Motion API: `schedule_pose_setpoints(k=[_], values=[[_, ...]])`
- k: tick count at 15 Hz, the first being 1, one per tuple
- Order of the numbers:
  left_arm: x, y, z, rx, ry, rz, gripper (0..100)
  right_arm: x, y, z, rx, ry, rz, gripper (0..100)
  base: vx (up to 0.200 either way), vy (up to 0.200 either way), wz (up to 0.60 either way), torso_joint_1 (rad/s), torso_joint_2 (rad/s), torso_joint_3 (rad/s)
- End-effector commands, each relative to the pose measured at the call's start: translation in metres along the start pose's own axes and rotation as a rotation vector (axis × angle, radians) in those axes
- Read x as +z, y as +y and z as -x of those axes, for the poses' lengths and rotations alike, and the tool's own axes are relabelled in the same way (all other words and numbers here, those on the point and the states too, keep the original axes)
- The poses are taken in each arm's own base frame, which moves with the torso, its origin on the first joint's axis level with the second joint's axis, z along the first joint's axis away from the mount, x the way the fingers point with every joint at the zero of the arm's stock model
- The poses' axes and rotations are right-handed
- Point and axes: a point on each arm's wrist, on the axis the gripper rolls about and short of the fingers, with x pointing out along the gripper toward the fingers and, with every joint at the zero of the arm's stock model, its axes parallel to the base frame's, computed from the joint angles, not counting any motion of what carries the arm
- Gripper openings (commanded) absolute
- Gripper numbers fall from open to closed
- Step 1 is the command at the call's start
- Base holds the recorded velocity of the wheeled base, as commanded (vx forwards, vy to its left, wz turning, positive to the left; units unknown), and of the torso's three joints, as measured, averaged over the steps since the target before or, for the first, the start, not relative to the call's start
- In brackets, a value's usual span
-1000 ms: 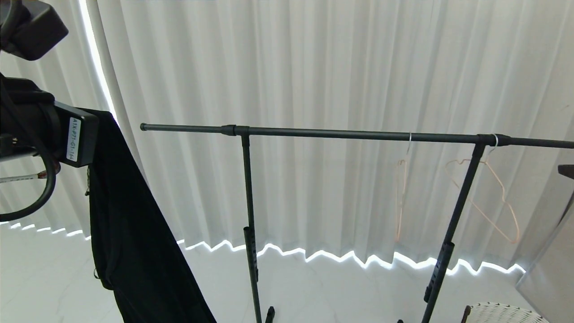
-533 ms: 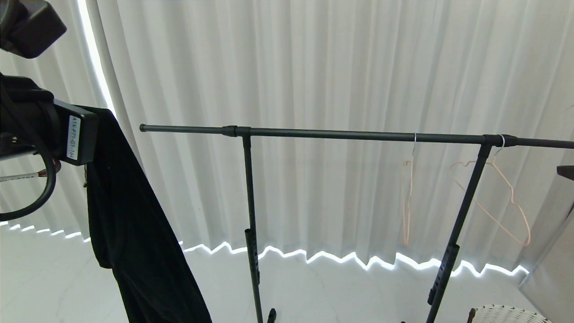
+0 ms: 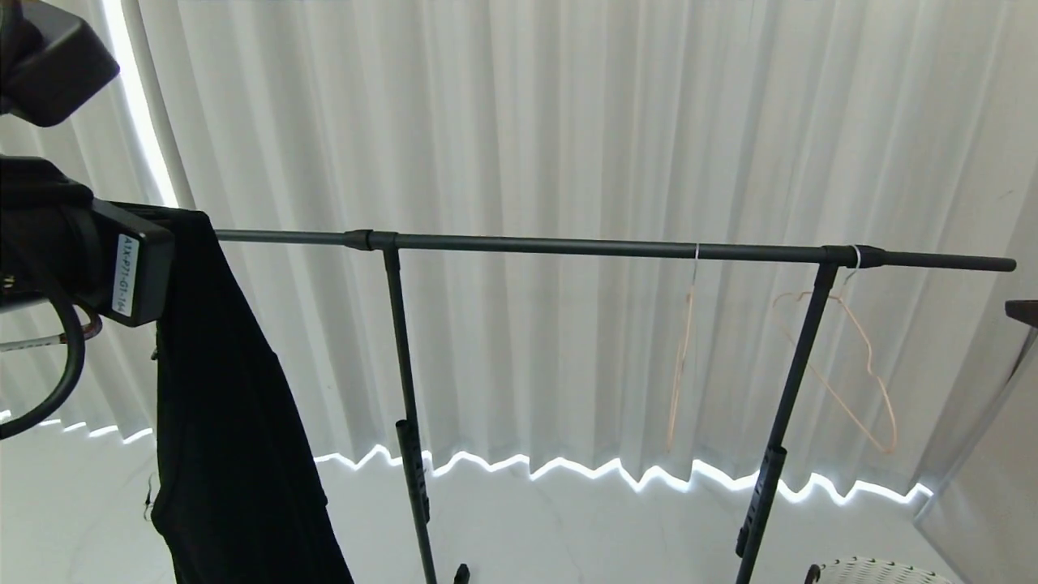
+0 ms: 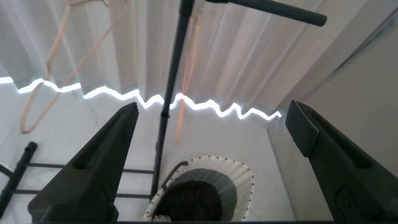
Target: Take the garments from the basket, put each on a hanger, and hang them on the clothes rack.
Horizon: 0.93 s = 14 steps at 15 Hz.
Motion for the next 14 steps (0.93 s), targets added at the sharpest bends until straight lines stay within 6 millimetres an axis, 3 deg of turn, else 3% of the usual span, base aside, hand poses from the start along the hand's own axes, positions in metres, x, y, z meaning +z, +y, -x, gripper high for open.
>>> schedule_pose_setpoints(k=[1,8,14], values=[[0.001,0.001,0.001,0.002,-0.006,0.003,0,0.0,0.0,0.0,0.0,0.0,0.0,100,0.0,0.0,0.0,0.0,0.0,0.0],[0.003,0.001,0.001,0.01,-0.025,0.006,0,0.0,0.0,-0.001,0.004,0.003,0.0,100,0.0,0.0,0.0,0.0,0.0,0.0],[0.003,0.0,0.0,0.005,-0.024,0.004,0,-0.009,-0.001,-0.017,-0.001,0.071,-0.006,100,0.2,0.0,0.0,0.001,0.0,0.005]])
